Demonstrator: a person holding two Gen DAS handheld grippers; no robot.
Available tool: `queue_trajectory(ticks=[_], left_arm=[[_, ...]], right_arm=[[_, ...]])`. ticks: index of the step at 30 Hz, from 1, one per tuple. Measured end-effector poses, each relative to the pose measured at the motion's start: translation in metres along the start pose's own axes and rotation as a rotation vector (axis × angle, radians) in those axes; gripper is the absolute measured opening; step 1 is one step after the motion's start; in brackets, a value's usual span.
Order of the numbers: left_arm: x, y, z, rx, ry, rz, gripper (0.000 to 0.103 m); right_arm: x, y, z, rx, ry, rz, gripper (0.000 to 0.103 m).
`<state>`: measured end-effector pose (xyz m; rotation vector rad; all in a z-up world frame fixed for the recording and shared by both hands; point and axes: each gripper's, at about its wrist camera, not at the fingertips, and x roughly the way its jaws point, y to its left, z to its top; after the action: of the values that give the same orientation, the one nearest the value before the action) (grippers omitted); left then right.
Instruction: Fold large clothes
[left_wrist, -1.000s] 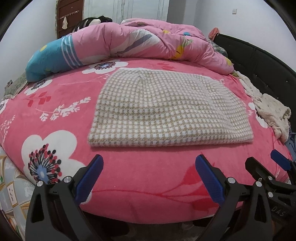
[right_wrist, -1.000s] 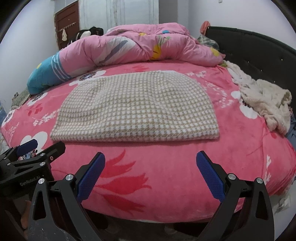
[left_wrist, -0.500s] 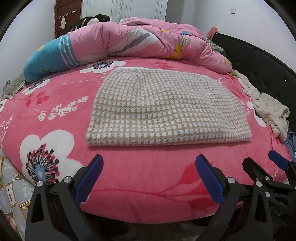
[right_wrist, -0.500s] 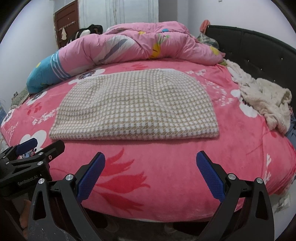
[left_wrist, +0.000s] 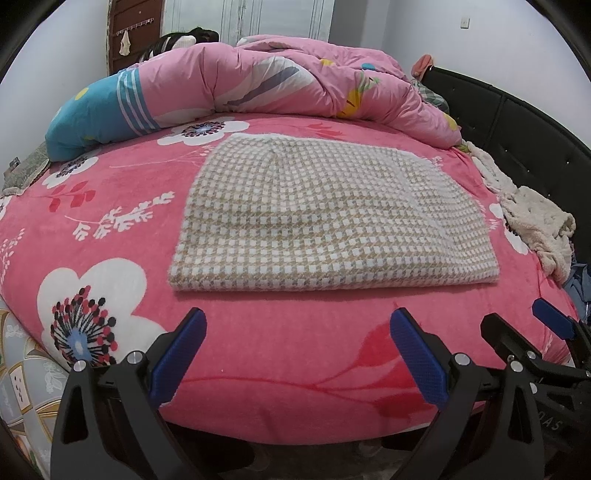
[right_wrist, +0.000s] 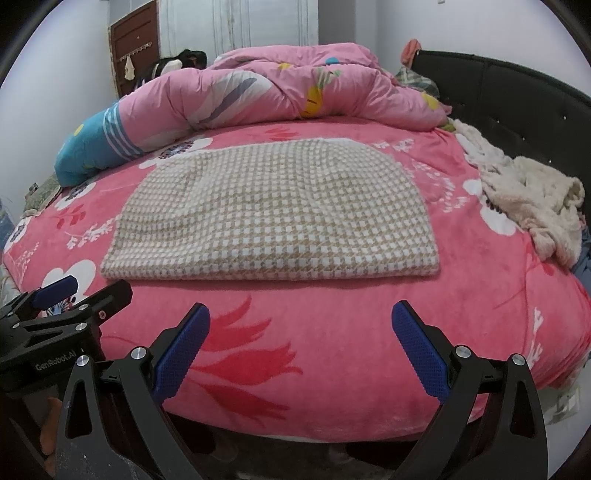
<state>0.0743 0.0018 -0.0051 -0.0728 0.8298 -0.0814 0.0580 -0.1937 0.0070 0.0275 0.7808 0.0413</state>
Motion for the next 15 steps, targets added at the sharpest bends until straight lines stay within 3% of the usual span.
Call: queue_trajectory(ticks=[15], left_arm=[[-0.0040, 0.0018, 0.0010, -0.003, -0.011, -0.001, 0.098]], right_arm=[[-0.0014, 0.0019, 0.0017, -0.004, -0.003, -0.003, 0.095]])
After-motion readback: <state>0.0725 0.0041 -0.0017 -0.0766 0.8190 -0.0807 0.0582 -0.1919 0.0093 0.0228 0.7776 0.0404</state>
